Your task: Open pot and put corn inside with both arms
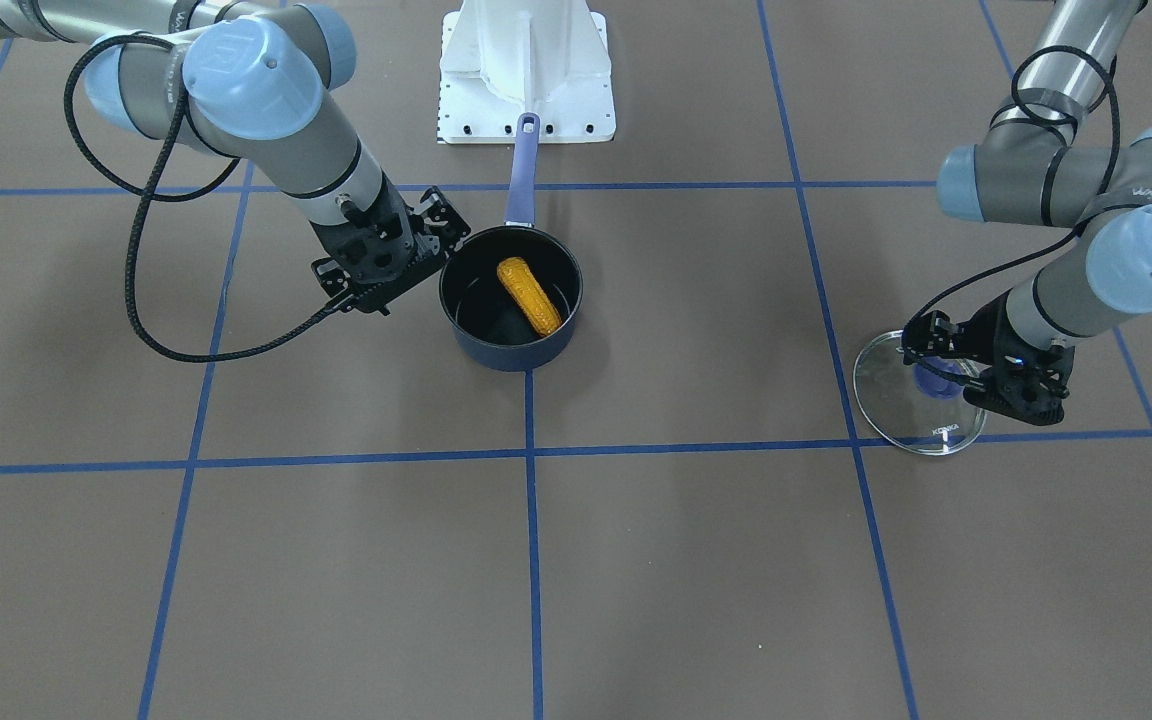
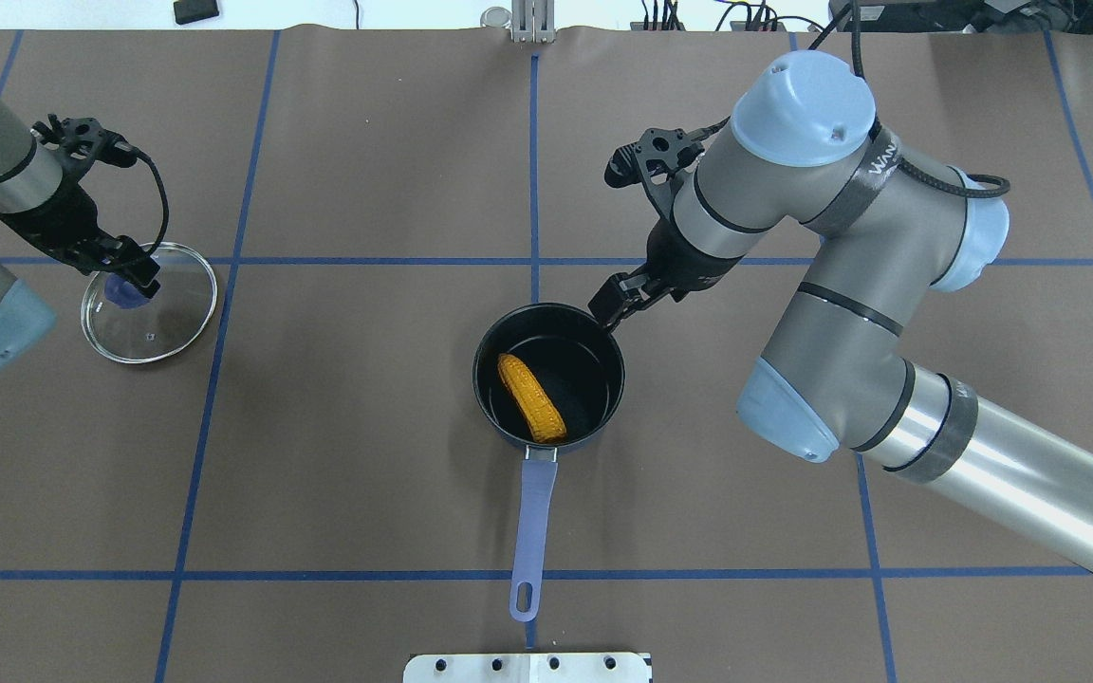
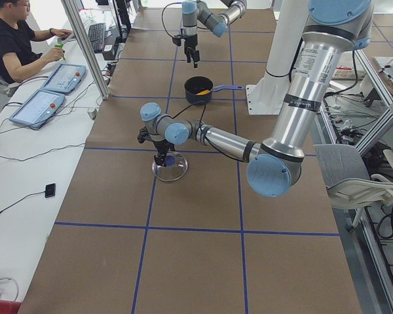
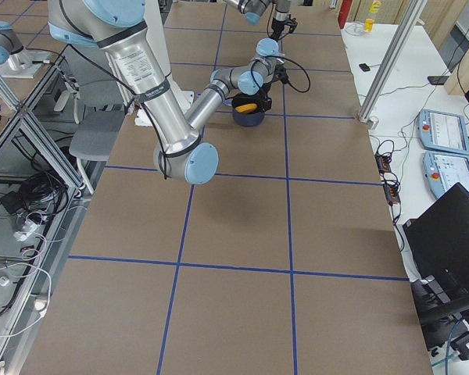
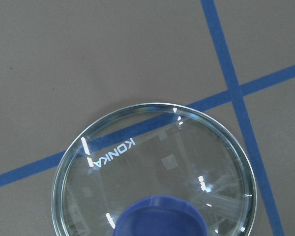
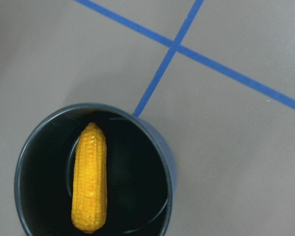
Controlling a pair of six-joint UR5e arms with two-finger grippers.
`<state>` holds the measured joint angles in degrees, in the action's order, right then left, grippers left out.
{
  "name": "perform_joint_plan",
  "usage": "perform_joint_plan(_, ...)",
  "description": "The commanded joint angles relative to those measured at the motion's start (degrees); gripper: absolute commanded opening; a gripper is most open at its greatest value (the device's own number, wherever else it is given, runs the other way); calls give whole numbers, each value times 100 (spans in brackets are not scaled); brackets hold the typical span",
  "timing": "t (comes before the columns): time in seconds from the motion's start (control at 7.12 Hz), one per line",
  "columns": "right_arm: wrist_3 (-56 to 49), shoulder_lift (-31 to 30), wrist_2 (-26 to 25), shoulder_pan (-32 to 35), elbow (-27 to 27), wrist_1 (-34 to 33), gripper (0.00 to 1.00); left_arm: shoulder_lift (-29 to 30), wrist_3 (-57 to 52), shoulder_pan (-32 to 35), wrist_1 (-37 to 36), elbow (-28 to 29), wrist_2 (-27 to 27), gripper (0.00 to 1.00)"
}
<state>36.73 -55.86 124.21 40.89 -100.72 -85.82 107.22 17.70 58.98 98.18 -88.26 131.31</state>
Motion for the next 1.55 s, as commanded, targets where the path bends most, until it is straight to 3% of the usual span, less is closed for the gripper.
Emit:
perform_joint_plan(0.0, -16, -118, -11, 357, -1, 4, 100, -52, -21, 856, -18, -77, -9, 98)
perform_joint_plan(0.28, 27, -127, -55, 411, -9, 13, 100, -228, -912, 1648, -79, 228, -53, 99)
perform_joint_plan(0.42, 19, -153, -73, 524, -1, 13, 100, -463, -1248, 1922, 7, 631, -18, 99)
perform_joint_plan(0.56, 27, -188, -168, 569, 8, 4, 100, -779, -1347, 2186, 78, 635, 8, 99)
perform_joint_plan(0.98, 71, -180, -213, 569, 17, 4, 100, -1975, -999, 2250, 1147, 328, 79, 99)
perform_joint_plan(1.4, 63, -233, -205, 823, 26, -109, 100, -2109, -935, 2250, 1414, 327, 158, 99)
